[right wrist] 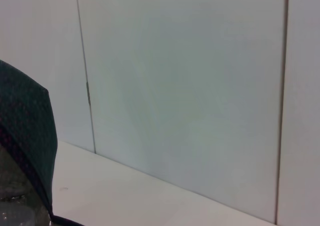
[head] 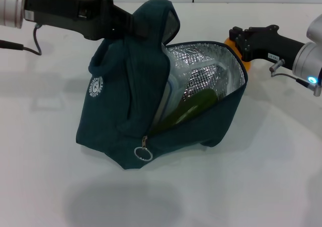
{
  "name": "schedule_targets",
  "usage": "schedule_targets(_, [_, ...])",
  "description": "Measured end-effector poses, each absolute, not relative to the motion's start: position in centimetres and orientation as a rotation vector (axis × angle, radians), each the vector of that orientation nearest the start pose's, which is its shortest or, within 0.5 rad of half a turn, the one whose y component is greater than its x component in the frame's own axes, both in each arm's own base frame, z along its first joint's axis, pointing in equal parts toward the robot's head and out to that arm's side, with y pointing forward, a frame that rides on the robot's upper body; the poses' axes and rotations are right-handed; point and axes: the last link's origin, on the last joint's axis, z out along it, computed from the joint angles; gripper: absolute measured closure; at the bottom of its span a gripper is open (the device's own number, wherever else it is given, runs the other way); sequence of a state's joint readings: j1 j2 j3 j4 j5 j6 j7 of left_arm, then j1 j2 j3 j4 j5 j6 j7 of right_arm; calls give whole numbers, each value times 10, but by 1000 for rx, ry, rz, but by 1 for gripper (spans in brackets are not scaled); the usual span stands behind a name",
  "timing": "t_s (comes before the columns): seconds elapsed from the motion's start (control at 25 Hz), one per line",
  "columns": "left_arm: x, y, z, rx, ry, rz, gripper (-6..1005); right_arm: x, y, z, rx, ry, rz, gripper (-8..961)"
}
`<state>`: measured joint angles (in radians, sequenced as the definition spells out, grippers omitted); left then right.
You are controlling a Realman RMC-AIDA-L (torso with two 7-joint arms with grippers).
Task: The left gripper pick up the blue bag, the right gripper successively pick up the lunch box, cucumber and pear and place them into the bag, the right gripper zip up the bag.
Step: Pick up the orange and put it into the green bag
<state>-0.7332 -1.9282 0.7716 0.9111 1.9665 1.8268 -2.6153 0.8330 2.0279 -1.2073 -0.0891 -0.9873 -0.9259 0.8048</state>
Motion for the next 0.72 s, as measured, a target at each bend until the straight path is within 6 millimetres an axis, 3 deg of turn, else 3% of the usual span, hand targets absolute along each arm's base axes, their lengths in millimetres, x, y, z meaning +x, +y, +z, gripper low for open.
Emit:
schedule_targets(0.04, [-168,373,85,-2675,-1719,-630,957,225,423,-52,-2314,490,643,752])
schedule_targets(0.12, [-168,373,85,-2676,-1718,-630,957,225,422,-52,-2313,489,643,930])
schedule_targets(0.44, [-169,372,85,-2675,-1721,-629,957,227,422,-50,-2305,479,653,919])
schedule_targets(0.72, [-172,371,87,-2661,-1728,-635,957,231,417,-25,-2219,430,769,909])
